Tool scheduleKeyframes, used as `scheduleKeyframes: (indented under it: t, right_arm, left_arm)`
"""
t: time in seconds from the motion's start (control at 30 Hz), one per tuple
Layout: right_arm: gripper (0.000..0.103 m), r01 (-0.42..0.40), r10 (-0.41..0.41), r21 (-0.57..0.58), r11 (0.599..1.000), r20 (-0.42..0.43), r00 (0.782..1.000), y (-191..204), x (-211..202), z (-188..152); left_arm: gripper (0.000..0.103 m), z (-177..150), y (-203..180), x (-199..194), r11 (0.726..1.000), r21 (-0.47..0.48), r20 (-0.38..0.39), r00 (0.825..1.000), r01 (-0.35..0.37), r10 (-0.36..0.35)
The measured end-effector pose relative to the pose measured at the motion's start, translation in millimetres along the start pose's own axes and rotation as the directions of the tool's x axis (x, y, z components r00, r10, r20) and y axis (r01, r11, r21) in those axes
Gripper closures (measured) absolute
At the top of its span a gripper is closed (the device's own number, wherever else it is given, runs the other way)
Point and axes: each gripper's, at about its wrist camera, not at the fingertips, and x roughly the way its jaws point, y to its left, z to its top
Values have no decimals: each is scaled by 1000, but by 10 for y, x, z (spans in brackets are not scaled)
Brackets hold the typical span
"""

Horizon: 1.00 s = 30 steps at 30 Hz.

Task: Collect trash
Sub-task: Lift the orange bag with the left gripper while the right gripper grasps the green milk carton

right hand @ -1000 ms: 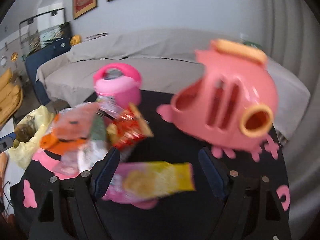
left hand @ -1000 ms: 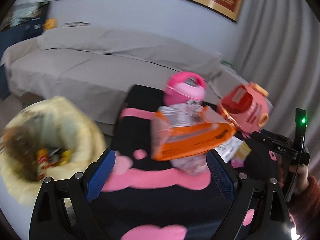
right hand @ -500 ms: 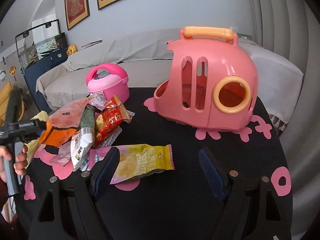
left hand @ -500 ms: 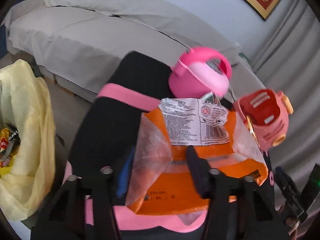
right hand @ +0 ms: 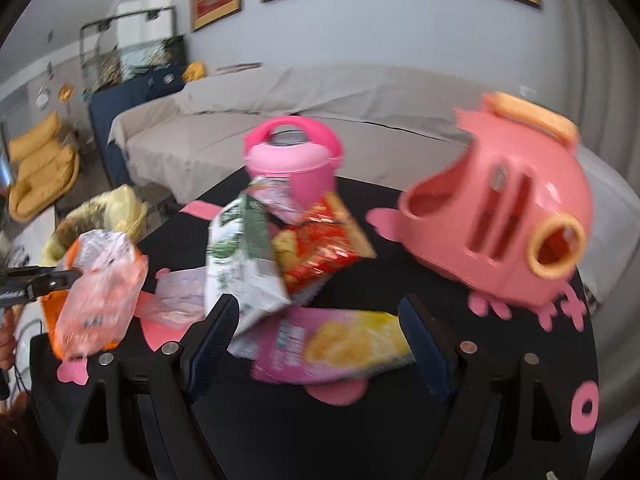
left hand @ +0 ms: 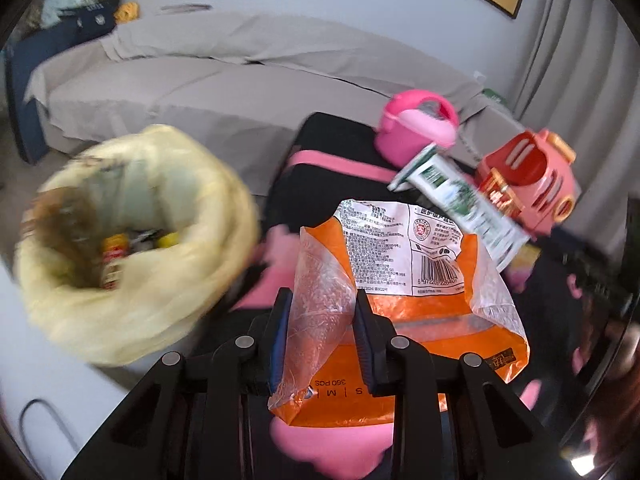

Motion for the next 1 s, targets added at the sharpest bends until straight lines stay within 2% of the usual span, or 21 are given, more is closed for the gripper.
scheduleKeyframes:
  t: [0.13,0.23,0.37,0.47,0.53,0.7,0.73,0.8,0.87,1.0]
  right_arm:
    - [17,6,-6,-102,995,-4,1000,298,160,163]
    - [17,42,-43,-200,979,1,999,549,336,309]
    - [17,81,-95,-274,958,-36,995,763,640,462]
    - [17,112,-144,-301,947,-89,986,873,898,543]
    - [17,180,-226,-317,931,-112,968,909,1065,580]
    - [20,163,-217,-293,942,-163,962,890,1177,615]
    - [25,160,-215,-290,943,-168,962,883,1182,620]
    - [43,141,-199,-275,951,-198,960,839,1186,619]
    - [45,133,-187,-244,961,-214,959,785,1161,616]
    - [45,106,-131,-143,984,-185,974,615,893,613]
  left_arm:
    - [73,-142,217,-184,998,-56,29,999,-28,30]
    - [73,-179,369,-290,994,-100,43,998,-38,42]
    - [73,-193,452,-358,993,-110,60,997,-43,50]
    - [73,-195,484,-359,993,-117,61,997,-29,37]
    - [72,-210,499,-351,992,-123,58,998,-19,26]
    - [72,-260,530,-325,993,-118,61,998,-6,13]
    - [72,-266,541,-323,993,-120,62,998,-6,13]
    - [73,-272,581,-310,991,-135,60,998,1,7]
    - [72,-273,610,-307,989,-147,61,998,6,3]
    - [72,-272,641,-348,988,-151,76,997,13,-1]
